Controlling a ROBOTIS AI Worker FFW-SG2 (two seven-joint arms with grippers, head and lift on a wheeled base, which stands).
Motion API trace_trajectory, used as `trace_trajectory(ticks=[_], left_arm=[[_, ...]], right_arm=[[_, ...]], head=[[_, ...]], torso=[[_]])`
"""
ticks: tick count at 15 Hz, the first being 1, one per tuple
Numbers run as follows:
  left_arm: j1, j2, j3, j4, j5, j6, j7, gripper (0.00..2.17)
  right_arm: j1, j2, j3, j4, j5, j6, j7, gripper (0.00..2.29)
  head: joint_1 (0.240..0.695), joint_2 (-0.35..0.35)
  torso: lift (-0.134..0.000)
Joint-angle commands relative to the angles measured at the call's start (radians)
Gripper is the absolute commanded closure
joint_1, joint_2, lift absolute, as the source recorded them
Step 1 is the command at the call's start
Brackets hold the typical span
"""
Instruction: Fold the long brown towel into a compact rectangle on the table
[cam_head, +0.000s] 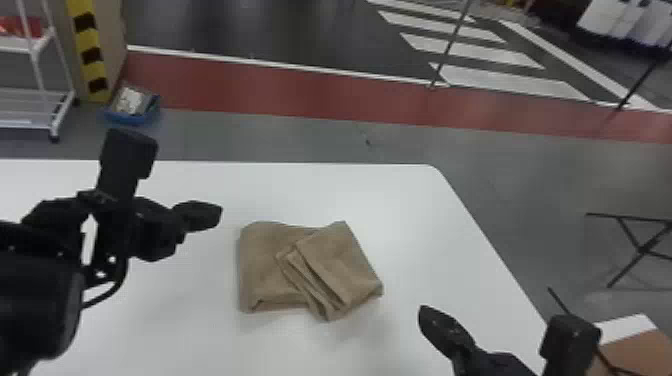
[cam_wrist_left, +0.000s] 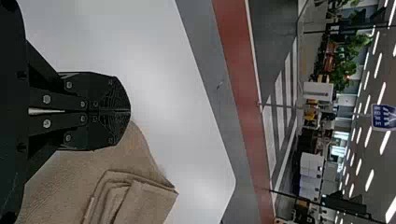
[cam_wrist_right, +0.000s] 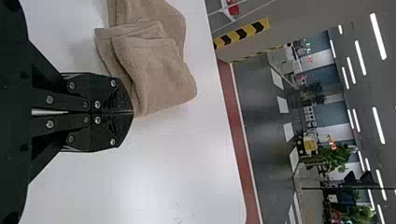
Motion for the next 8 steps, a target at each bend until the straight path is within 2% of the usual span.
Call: trace_trajectory(ticks=[1, 4, 8], left_arm=[[-0.108, -0.003, -0.029, 0.181, 0.02, -0.1, -0.015, 2.14], [-0.155, -0.003, -0.024, 0.278, 0.005, -0.186, -0.061, 2.14], [-0.305, -0.003, -0.027, 0.52, -0.033, -0.275, -0.135, 2.14]], right_arm=[[0.002, 0.001, 0.028, 0.008, 0.034, -0.006, -0.019, 1.95], [-0.055, 0.001, 0.074, 0.011, 0.097, 0.022, -0.047, 1.95], [-0.247, 0.001, 0.166, 0.035, 0.231, 0.362, -0.047, 1.95]], head=[[0.695, -0.331], [0.695, -0.341], [0.695, -0.304]], torso=[[-0.125], [-0.125], [-0.125]])
